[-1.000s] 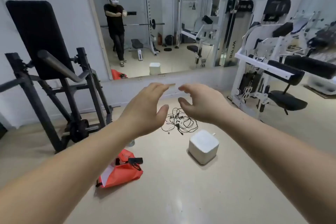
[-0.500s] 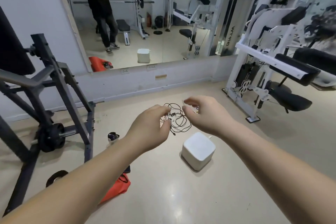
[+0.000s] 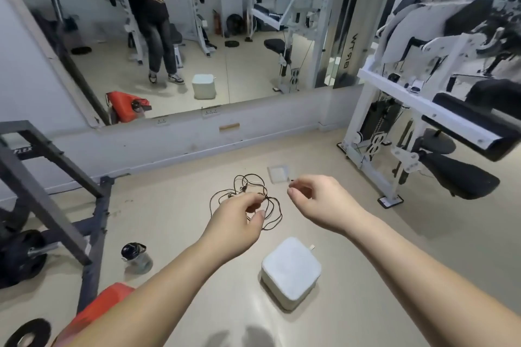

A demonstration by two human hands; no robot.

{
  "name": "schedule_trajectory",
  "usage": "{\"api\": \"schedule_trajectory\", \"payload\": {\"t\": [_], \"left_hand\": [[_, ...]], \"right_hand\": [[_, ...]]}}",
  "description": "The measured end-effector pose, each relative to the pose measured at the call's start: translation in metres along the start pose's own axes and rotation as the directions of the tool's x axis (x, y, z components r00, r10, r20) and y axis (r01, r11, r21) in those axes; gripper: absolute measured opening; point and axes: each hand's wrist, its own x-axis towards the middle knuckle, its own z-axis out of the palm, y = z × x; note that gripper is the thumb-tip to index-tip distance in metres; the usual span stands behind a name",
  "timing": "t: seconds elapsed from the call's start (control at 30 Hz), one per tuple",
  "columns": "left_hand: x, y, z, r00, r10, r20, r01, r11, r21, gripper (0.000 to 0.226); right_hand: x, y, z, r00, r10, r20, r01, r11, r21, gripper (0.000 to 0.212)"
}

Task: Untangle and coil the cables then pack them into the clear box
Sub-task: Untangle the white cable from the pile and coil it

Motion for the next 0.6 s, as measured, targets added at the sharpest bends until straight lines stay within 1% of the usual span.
{"api": "schedule_trajectory", "payload": {"t": [0.13, 0.3, 0.43, 0.53, 0.6], "left_hand": [[0.07, -0.028, 0.013, 0.994, -0.111, 0.004, 0.111, 0.994, -0.014, 0.028], [0.176, -0.082, 0.032, 0.968, -0.241, 0.073, 0.241, 0.97, 0.003, 0.02], [0.279, -0.121, 0.04, 0.962, -0.271, 0.044, 0.271, 0.963, -0.001, 0.023], [0.351, -0.13, 0.044, 0.962, -0.269, 0.051, 0.27, 0.963, -0.01, 0.016], [0.391, -0.13, 0.046, 0.953, -0.296, 0.071, 0.298, 0.954, -0.029, 0.018]], "right_hand": [[0.088, 0.025, 0.01, 0.997, -0.005, 0.078, 0.001, 0.999, 0.046, 0.022], [0.221, 0.054, 0.03, 0.978, -0.031, 0.206, 0.033, 0.999, -0.007, 0.022], [0.325, 0.073, 0.042, 0.968, -0.004, 0.249, 0.009, 1.0, -0.019, 0.021], [0.392, 0.086, 0.037, 0.953, 0.004, 0.302, 0.01, 0.999, -0.048, 0.022], [0.43, 0.095, 0.031, 0.95, 0.012, 0.311, -0.006, 1.0, -0.021, 0.022]]}}
